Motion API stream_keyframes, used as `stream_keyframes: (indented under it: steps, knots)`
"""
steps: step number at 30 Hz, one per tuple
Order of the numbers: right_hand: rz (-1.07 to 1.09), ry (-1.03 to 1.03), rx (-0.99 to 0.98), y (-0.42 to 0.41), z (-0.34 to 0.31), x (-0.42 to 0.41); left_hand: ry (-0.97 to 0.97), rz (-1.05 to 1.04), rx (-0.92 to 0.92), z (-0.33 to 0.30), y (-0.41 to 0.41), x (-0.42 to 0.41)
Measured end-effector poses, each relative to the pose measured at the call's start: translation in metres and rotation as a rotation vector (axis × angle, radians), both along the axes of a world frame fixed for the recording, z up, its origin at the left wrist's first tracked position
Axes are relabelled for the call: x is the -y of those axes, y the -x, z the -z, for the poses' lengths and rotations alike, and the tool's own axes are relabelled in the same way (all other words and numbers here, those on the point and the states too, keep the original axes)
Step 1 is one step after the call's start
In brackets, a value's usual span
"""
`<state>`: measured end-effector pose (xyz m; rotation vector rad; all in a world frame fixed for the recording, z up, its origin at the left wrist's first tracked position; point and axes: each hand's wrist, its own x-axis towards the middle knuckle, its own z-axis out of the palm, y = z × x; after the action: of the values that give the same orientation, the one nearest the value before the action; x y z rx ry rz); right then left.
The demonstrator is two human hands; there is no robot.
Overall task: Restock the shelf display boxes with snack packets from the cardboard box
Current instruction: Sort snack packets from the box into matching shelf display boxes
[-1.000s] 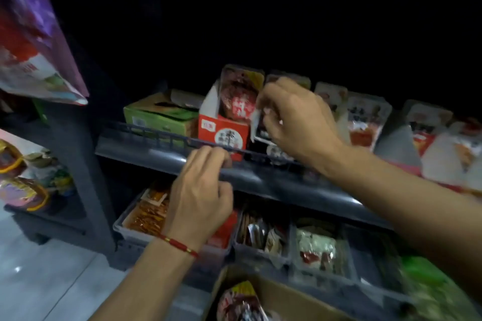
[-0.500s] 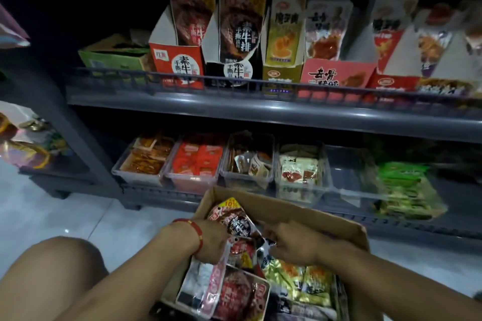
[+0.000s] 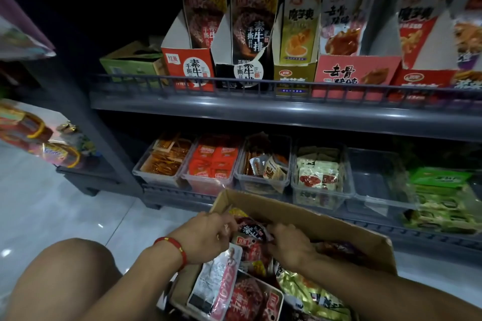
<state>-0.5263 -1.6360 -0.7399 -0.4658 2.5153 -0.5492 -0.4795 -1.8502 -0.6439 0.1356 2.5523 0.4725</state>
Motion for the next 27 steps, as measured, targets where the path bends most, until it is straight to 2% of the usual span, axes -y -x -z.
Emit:
stream_keyframes:
  steps: [4,6,10,13,16,19,21,24,27]
  knots:
    - [0.052,0.163,-0.017,0.001,-0.038,-0.015,-0.020,-0.122,-0.118,0.005,0.003,0.003]
    - [0.098,0.263,0.007,0.001,-0.060,-0.028,-0.093,-0.223,-0.147,0.012,0.005,-0.001]
    - [0.308,0.585,0.220,-0.005,-0.091,-0.064,-0.583,-0.466,-0.090,0.026,0.010,-0.016]
    - [0.421,0.844,0.411,-0.013,-0.111,-0.083,-0.929,-0.586,0.075,0.020,0.017,-0.036]
    - [0.493,0.932,0.451,-0.021,-0.121,-0.089,-1.114,-0.601,0.229,0.014,0.021,-0.054]
    - [0.601,0.914,0.326,-0.022,-0.120,-0.093,-1.208,-0.614,0.230,0.004,0.023,-0.069]
    - [0.614,0.863,0.212,-0.023,-0.122,-0.095,-1.264,-0.702,0.212,0.002,0.026,-0.074]
    - [0.643,0.813,0.051,-0.027,-0.129,-0.102,-1.231,-0.801,0.103,0.000,0.028,-0.075]
    - [0.622,0.766,-0.296,-0.028,-0.137,-0.116,-1.138,-0.857,-0.008,-0.007,0.029,-0.072]
